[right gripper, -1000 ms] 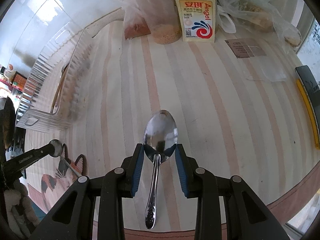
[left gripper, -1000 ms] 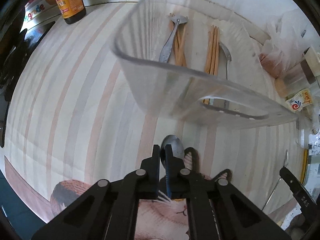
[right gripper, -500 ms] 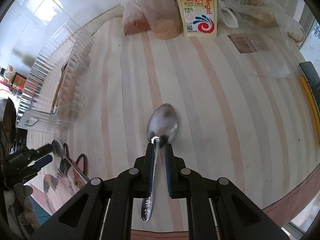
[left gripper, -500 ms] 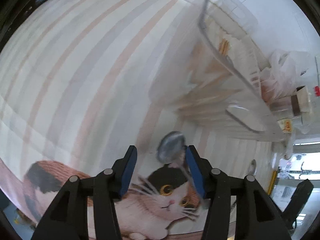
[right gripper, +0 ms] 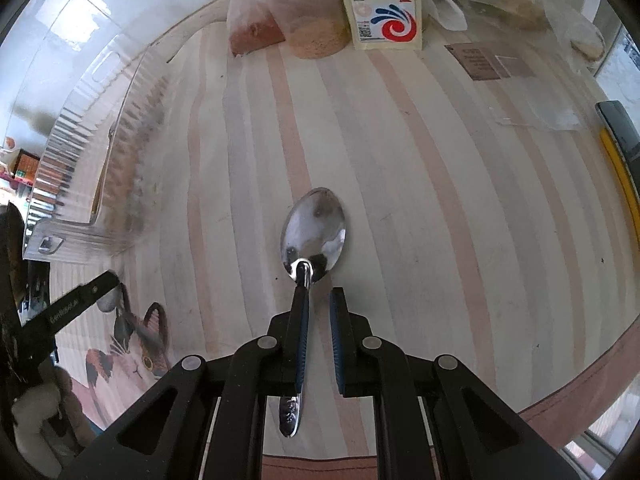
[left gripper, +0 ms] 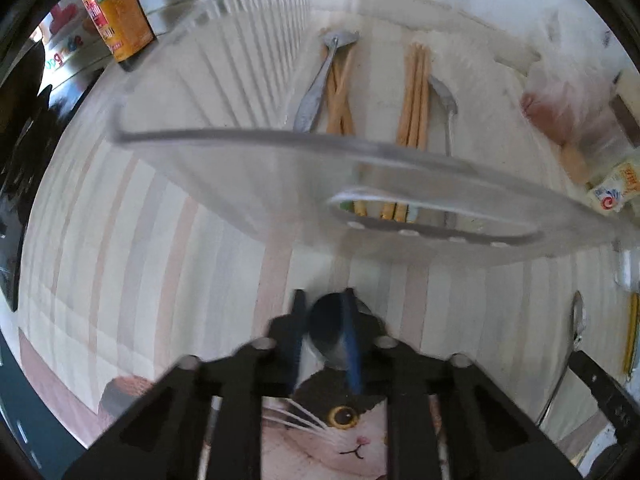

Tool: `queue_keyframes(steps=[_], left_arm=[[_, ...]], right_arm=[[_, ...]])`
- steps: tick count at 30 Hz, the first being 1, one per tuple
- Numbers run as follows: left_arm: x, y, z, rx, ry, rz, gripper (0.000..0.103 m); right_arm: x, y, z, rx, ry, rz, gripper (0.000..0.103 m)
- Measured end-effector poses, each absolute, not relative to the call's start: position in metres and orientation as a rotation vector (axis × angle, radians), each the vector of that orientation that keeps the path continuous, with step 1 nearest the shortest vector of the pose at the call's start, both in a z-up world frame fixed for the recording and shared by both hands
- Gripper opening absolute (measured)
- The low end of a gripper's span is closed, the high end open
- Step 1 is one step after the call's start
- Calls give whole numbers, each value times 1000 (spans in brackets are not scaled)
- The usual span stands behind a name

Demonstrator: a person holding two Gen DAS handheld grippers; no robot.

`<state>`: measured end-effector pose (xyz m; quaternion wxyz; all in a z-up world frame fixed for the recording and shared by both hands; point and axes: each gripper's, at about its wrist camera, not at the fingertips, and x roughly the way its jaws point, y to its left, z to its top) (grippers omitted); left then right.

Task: Organize utensils

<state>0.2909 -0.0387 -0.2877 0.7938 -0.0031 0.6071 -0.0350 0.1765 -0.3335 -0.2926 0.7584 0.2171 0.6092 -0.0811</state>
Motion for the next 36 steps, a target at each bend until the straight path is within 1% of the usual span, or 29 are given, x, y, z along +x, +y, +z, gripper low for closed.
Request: queue_keyframes(steps=[6,17,19,20,21,22,26,28,29,30,31,36], left_arm=[[274,-6,-267,-44,1288,-89,2],[233,63,-222,-105,1211,-60,0],[234,54,-221,-118,1194,-59,0],[232,55,-220,-123,1188,-60,0],[233,58,-216,-128,1184,-63,0],[230,62,-210,-131,1173,-65,0],[233,50,-210,-137,1162,-72,0],[231,51,-212,-152,1173,-73,0],[236,46,-216,-158,1182,-70,0],[238,46,-219,-169,1200,-65,2],[239,48,-225,-182,1229,-48,4],[246,47,-257,-219,1329,0,5]], right_arm=[[176,-335,-292,474,1324,-184,12],[187,-331,-282,464,1303,-187,13],[191,-330,-282,464,1301,-197,26],[193,-330,-282,459,1302,-211,40],[195,-330,-282,463,1302,-217,44],[197,-329,-283,463,1304,-220,46],[204,-321,-290,420,1331,-230,46],[209,-311,-292,340,1337,-236,46],[211,-306,-293,299,1344,-234,44],[213,-299,-293,256,1336,-232,37],[214,-295,-294,223,1328,-233,34],[216,-291,-295,205,1314,-188,32]])
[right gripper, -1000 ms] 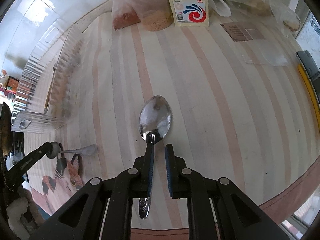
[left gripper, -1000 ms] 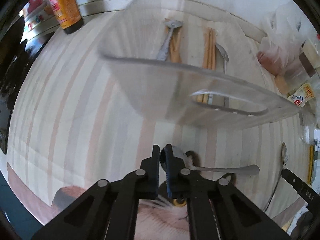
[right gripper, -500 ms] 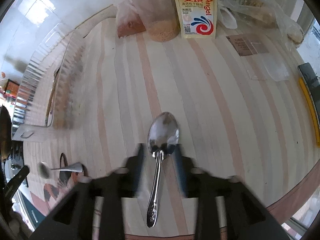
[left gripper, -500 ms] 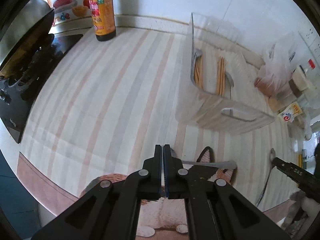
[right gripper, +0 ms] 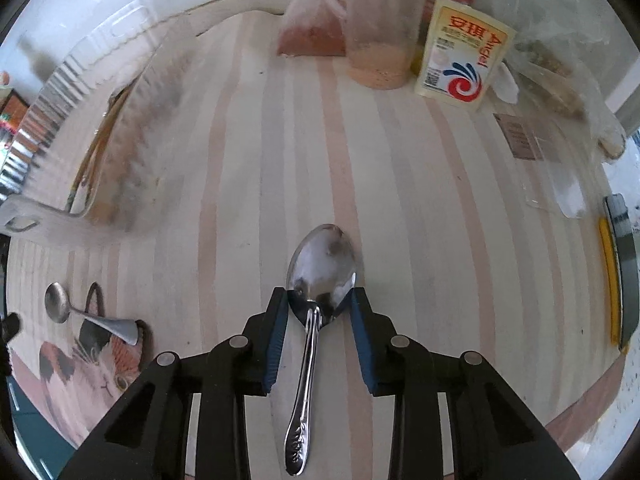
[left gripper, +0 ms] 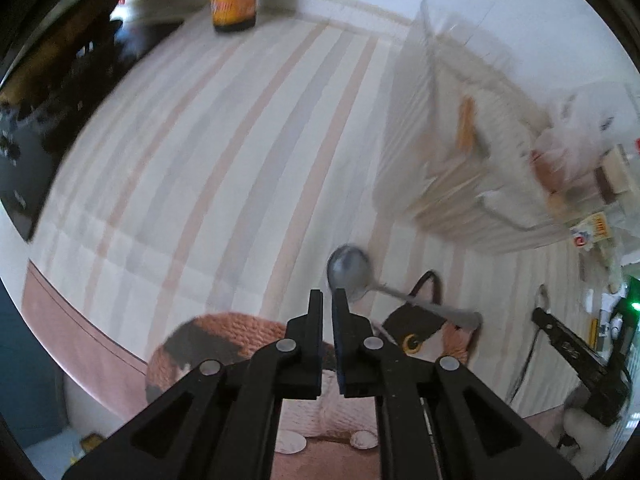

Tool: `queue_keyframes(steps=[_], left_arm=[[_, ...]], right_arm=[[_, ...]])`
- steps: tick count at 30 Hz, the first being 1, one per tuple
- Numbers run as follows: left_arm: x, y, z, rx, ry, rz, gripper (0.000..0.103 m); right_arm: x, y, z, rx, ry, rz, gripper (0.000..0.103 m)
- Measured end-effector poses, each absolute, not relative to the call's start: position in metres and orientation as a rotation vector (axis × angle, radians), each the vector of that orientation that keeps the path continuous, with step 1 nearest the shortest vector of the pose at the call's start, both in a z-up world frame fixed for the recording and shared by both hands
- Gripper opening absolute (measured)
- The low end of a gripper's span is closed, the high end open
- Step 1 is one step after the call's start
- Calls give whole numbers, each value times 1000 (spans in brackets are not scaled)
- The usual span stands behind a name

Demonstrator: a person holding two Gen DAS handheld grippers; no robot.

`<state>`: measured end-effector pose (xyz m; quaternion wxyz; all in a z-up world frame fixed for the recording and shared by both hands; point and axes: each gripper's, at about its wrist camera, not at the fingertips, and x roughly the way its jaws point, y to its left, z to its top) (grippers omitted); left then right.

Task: Organize utensils

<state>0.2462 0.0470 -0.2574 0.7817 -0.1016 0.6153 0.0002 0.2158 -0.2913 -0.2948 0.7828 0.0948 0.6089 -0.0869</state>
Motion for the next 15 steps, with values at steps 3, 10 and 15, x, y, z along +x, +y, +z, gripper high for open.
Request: queue_keyframes(steps=[3,10,15], left_arm=[[249,46,-274,-244,1370,18,5],[261,42,-291,-283,1374,-7,47],[273,35,-297,-285,1358,-11,48]], right_arm=[[213,-288,-288,195,1280,-165,0],[210,-285,-283,238,1284,-121,0],[210,-294,-291,311,1325,-124,0]])
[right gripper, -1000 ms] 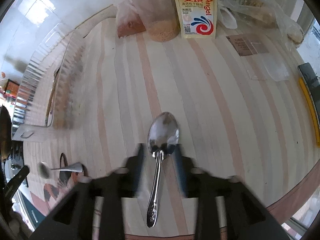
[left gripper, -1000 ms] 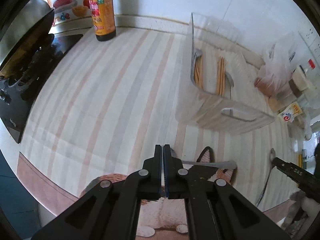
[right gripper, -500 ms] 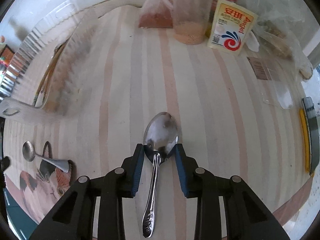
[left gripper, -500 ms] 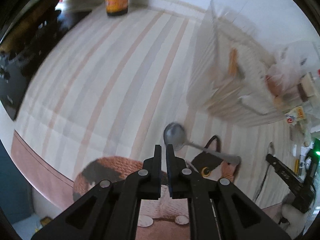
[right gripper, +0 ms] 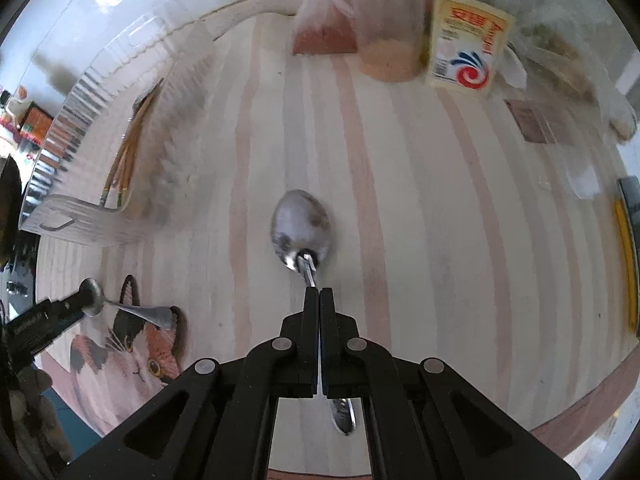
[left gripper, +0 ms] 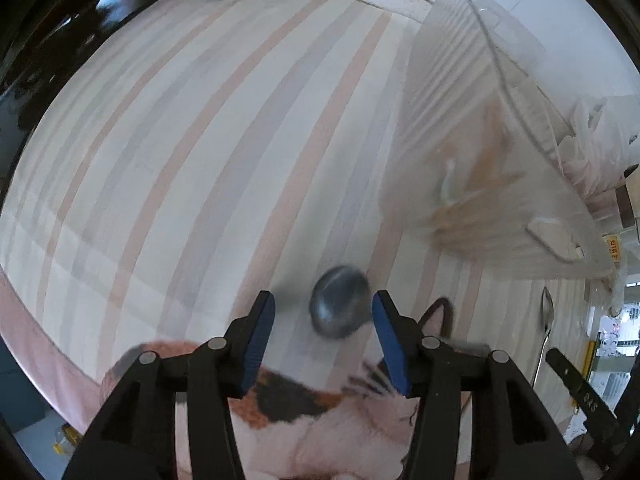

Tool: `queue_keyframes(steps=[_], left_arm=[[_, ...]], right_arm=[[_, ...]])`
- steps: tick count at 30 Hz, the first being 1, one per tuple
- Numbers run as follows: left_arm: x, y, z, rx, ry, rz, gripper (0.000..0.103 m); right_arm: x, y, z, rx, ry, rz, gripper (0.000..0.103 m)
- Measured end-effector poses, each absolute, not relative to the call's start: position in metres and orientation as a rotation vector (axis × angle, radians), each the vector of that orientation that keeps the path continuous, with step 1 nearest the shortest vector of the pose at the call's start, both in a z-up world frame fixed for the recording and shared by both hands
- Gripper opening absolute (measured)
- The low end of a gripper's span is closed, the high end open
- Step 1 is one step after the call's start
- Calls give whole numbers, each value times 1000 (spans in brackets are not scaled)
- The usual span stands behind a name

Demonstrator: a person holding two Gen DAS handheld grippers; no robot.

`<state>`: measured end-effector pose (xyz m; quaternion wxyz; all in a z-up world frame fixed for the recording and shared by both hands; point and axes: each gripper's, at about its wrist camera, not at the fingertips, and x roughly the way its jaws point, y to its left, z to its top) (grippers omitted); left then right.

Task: Organize utensils

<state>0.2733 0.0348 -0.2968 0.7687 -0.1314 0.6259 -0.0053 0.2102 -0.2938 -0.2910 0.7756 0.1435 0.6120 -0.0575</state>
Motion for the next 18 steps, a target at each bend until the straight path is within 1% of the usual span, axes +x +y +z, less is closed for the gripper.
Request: queue_keyframes(steps=[2,3,4,6,7,9,11,13,18], left_arm=[[276,28,-298,-254,1337,-18,43],[277,25,-297,-238,1329,-24,22],[278,19,-298,-201,1327,-38,11],[278,14,-299,-185,1308,-62,7],[277,12,-299,-177,1296,-69,6],[276,11,-300,-176,1294,-73,6],[274,12,-303,-201,1295,-76,6],[272,18,-304,-226,1299,-73,5],[265,26,-303,-292,1288,-77,3]], right_arm=[[210,-298,-293,329,1332,-135,0],[209,-301,-295,355,1338,-129,1],[206,-304,-295,406,1339,-104,1],[202,-309,-294,522,1331,-46,3],[201,-310,-296,624,1327,10,5],[200,-310,-306,813,1322,89,18],[200,-307,-318,962,1318,141,25],[202,-301,-326,1043,1305,192,25],[215,-279,-332,1029,1313,219,25]])
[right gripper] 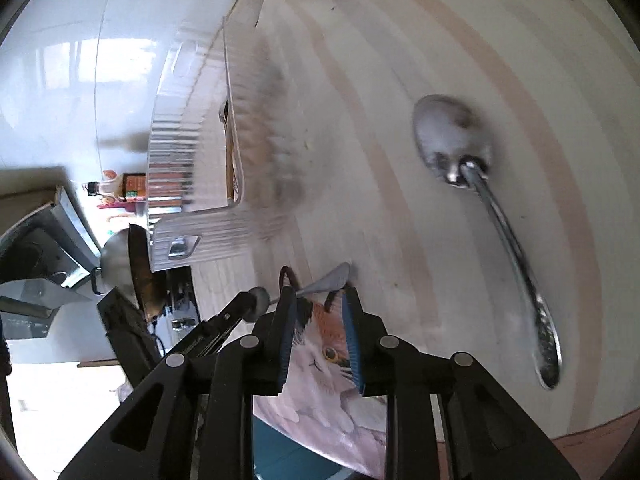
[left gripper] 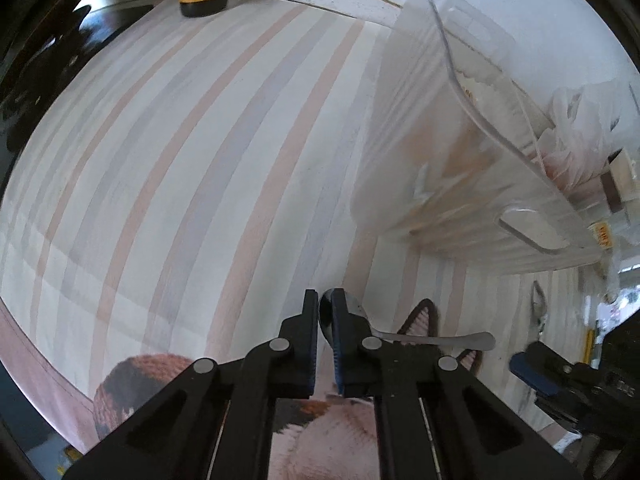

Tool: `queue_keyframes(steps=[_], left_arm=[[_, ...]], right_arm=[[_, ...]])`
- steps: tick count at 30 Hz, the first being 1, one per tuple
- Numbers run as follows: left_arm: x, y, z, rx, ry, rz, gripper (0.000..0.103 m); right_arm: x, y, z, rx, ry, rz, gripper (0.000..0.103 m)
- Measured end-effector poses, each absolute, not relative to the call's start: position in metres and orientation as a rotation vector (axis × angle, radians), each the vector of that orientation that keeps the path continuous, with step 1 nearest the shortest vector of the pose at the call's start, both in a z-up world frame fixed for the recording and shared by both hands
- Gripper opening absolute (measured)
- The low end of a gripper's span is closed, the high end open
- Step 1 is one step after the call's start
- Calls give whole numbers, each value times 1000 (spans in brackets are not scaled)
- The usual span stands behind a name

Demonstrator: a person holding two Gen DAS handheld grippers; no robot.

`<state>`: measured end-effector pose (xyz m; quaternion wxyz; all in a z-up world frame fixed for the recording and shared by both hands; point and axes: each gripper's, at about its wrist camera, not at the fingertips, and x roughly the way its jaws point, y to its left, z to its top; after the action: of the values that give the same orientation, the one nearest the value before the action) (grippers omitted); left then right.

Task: Organize utensils

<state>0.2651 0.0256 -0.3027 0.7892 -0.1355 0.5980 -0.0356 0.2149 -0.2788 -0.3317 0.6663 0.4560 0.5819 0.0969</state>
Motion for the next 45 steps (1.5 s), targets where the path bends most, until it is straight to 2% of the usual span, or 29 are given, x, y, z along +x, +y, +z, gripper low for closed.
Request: queue_keyframes(steps=[5,9,10,12,19,20,21,22,23,24,29,36,43,45], left_arm=[[257,30,-294,-308,1267,-92,2],[251,36,-278,-336,1244,-100,1],[251,41,-269,-344,1237,-104,0],[250,38,-259,-354,1219,-115,0],[249,44,-238,-345,1174,-140,0],[247,47,-237,-340,1173,-138,0],[247,47,-237,-334,1172,-137,0],[247,47,-237,-333,1171,-136,0],[247,47,-236,-331,1168,-133,0],[247,47,-235,-331,1166,-133,0],[243,44,-223,-316,1141,-145,0],[233,41,-184,-303,1088,-186,1],[231,33,-103,-277,965,-257,1],[242,30,-83,-278,930,-272,1]], right_arm=[[219,-270,-328,973,1318,196,25],[215,-281,-299,815,1253,121,26],[213,-286,-289,752,1226,81,28],[212,-297,-275,639,1195,2,50],[237,-303,-293,376,1328,-93,52],[240,-299,-299,342,1349,-87,52],[243,-293,-306,288,1381,-100,42],[244,-289,-312,240,1403,-119,37],[243,-284,-310,197,1369,-119,10],[243,-279,-312,160,1371,-116,6],[235,-280,-304,193,1326,-106,6],[216,-276,-247,259,1210,-28,6],[219,-260,-166,304,1070,84,6],[245,-246,-154,322,1046,111,6]])
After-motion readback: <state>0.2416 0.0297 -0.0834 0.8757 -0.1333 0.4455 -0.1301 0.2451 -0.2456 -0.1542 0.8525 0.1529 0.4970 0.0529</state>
